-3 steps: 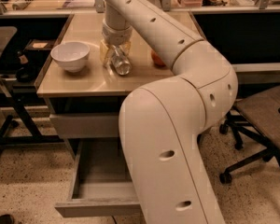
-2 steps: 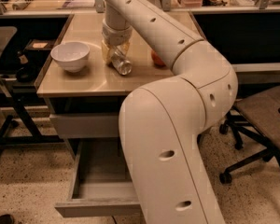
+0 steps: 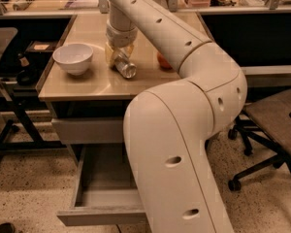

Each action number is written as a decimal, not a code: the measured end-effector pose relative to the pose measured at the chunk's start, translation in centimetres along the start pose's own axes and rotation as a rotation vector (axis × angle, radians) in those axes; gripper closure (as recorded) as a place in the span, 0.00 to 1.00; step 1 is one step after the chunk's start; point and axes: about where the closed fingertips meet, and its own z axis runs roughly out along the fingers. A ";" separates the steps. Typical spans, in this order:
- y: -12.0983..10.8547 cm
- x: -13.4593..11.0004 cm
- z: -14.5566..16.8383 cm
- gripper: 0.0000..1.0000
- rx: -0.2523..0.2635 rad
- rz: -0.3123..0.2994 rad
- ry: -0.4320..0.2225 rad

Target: Place redbull can into middle drawer

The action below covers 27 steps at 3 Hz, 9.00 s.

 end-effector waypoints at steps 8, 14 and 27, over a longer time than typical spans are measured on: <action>4.3 9.8 -7.8 1.00 -0.039 0.079 -0.104; 11.3 24.9 -3.0 1.00 -0.145 0.348 0.029; 10.8 33.8 29.5 1.00 -0.412 0.795 0.012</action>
Offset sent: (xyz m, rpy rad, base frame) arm -0.0051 -0.0288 0.0475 0.0213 -0.0743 0.0246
